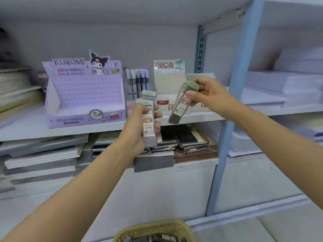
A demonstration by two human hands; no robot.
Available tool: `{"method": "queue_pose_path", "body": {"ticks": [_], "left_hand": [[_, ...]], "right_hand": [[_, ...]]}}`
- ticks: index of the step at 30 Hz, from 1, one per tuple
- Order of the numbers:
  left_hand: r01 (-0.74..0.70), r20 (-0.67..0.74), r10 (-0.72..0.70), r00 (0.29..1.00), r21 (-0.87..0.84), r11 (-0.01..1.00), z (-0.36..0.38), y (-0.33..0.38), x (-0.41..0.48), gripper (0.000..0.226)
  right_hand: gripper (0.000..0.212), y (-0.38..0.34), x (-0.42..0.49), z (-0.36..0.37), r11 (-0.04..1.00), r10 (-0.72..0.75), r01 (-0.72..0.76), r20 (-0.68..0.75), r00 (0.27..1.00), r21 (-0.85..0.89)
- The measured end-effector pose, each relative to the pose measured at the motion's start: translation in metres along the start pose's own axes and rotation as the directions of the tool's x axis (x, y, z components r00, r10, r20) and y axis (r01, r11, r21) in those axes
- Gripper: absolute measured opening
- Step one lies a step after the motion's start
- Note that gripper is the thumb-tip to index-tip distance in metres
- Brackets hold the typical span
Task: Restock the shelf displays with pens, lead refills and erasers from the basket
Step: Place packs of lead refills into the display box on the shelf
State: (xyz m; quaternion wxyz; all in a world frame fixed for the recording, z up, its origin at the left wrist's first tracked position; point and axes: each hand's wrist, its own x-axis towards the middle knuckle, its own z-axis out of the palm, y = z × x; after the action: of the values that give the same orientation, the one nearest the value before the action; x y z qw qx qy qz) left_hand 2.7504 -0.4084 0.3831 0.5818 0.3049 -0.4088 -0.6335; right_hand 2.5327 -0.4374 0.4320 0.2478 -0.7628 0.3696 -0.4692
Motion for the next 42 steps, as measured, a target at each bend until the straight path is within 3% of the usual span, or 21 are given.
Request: {"method": "queue_pose_path", "body": {"ticks": [4,6,12,21,27,36,42], "left_hand": [[-0.060,0.062,0.058,0.996,0.033,0.998,0.020,0.015,0.019,0.015],[-0.080,0.086,0.077,0.993,0.040,0.996,0.026,0.018,0.029,0.014],[-0.126,0.096,0.114,0.989,0.139,0.982,0.031,0.020,0.050,0.018],[-0.146,0.120,0.127,0.985,0.169,0.975,0.031,0.020,0.070,0.020],[-0.156,0.142,0.135,0.981,0.150,0.976,0.032,0.017,0.077,0.018],[-0.145,0.133,0.126,0.983,0.146,0.979,0.033,0.012,0.079,0.012],[-0.138,0.140,0.117,0.983,0.145,0.980,0.034,0.012,0.079,0.015]], "right_hand": [[0.019,-0.012,0.030,-0.057,0.991,-0.110,0.083,-0.292,0.950,-0.104],[0.022,-0.012,0.043,-0.076,0.983,-0.135,0.080,-0.349,0.927,-0.168],[0.023,0.012,0.075,-0.080,0.893,-0.109,-0.043,-0.307,0.945,-0.448],[0.024,0.046,0.101,-0.070,0.890,0.007,-0.088,-0.180,0.984,-0.447],[0.022,0.046,0.105,-0.085,0.918,-0.027,-0.063,-0.221,0.975,-0.391],[0.042,0.053,0.113,-0.072,0.904,0.088,-0.099,-0.045,0.995,-0.416],[0.027,0.045,0.113,-0.090,0.945,0.015,-0.061,-0.145,0.989,-0.321]]}}
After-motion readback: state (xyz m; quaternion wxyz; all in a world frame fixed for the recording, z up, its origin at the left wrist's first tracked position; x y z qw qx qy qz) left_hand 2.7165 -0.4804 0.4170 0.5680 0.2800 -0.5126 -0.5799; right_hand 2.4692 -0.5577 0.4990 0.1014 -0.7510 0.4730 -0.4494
